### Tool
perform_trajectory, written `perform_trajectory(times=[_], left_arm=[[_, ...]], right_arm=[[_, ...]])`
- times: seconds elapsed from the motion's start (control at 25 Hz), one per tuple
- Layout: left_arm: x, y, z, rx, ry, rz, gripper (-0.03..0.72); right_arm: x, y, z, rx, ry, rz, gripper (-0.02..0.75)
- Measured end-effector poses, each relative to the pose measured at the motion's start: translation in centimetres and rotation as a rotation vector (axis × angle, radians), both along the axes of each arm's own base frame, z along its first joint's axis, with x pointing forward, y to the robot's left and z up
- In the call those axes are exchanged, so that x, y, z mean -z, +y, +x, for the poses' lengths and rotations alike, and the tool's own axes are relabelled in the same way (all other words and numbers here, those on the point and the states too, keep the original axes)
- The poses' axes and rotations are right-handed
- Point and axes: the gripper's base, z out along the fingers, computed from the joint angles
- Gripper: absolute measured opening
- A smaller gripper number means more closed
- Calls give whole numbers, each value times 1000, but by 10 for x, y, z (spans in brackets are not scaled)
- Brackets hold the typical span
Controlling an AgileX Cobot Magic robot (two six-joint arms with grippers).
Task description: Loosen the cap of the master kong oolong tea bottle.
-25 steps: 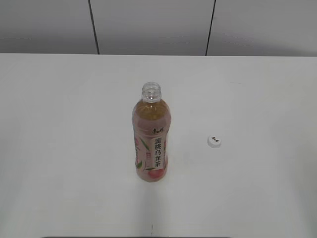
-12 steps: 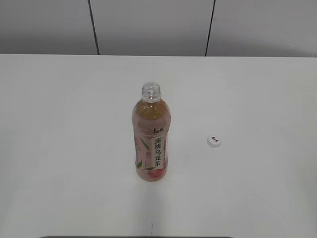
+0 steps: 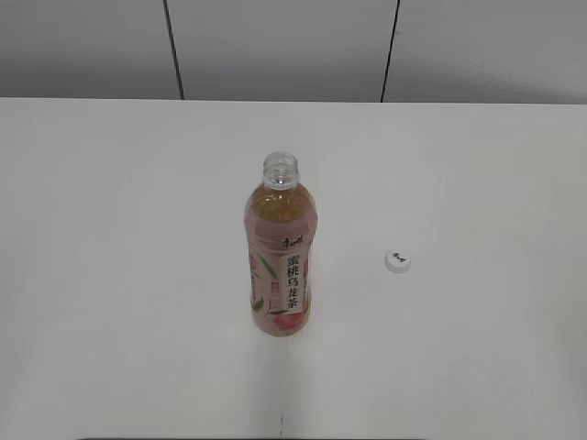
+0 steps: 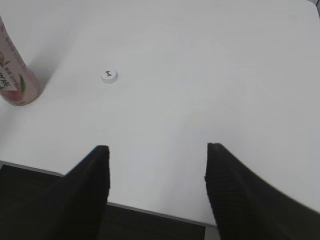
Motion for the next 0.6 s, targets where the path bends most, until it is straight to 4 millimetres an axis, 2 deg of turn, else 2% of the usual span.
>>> perform_trajectory(times=[0.2, 0.44, 0.6], left_arm=[[0, 0, 0, 0, 0, 0, 262], [0, 0, 0, -24, 0, 3, 262], [0, 0, 0, -13, 0, 3, 262]], right_arm=[[0, 0, 0, 26, -2, -1, 461], [0, 2, -1, 290, -6, -2, 461], [0, 3, -2, 372, -6, -3, 461]])
